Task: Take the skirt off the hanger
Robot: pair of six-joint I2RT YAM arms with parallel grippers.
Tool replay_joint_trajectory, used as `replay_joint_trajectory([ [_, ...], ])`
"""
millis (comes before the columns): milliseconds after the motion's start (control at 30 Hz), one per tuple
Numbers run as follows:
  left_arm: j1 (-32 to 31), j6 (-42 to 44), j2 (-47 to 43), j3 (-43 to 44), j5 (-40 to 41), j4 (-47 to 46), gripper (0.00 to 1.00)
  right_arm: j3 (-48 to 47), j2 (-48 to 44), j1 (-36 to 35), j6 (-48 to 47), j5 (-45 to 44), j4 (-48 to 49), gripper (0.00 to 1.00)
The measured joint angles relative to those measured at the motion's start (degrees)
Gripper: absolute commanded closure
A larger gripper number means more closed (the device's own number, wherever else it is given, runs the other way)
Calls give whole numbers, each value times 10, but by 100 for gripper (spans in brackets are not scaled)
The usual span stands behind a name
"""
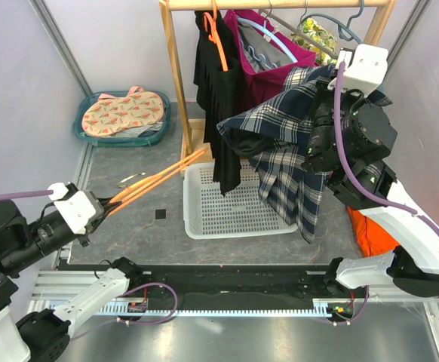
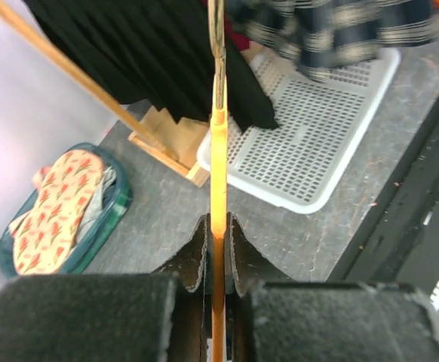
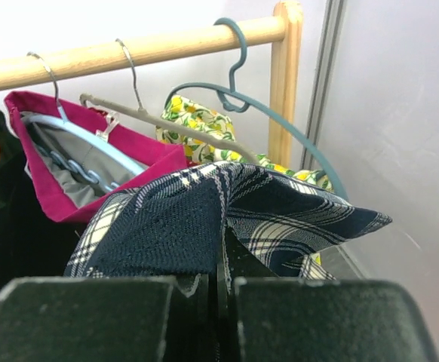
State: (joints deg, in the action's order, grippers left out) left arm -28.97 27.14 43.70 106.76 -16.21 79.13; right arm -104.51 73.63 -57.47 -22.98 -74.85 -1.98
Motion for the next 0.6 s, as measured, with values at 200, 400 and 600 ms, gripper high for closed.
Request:
replay_joint_trajectory([
  [200,0,-47,-15,-41,155,-77,98,1,0,0,108,50,-102,100],
  [400,0,-103,59,-45,265,-158,98,61,-18,-4,212,153,-148,100],
  [600,0,-151,177,7,270,-197,98,162,-49,-25,261,272,-143,100],
])
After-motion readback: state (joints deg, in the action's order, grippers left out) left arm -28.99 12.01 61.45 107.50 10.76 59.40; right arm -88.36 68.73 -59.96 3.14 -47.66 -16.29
